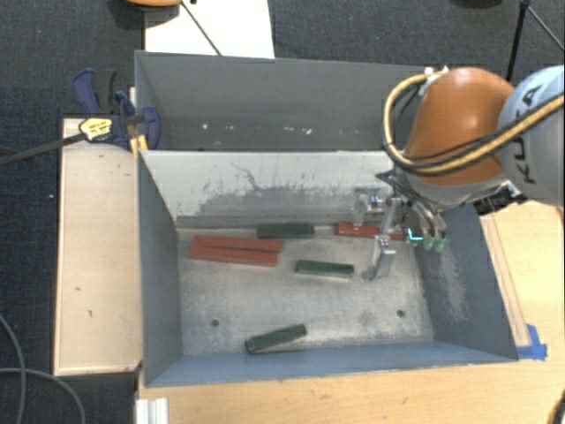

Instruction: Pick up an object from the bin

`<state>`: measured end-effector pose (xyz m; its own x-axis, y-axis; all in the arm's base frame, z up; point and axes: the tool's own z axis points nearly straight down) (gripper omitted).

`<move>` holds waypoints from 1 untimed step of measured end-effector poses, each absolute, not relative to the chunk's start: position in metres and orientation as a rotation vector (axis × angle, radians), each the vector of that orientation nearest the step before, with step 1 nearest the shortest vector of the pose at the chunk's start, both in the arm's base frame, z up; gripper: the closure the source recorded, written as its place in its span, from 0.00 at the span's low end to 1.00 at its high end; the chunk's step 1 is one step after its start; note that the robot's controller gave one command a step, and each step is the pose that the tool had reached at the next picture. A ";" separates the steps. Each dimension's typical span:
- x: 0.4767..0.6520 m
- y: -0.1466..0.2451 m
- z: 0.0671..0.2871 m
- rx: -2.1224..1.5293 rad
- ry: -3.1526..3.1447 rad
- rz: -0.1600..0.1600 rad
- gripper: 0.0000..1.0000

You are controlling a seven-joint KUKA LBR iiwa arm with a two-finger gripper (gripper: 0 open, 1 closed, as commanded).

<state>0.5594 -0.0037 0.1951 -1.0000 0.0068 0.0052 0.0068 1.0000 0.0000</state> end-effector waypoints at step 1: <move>0.561 -0.004 0.199 -0.011 -3.144 0.000 0.00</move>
Offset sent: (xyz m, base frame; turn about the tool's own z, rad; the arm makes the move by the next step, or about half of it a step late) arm 0.0221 0.0135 -0.1251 0.1241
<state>0.5611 -0.0038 0.1992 -1.0000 0.0070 -0.0028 0.0070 1.0000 0.0001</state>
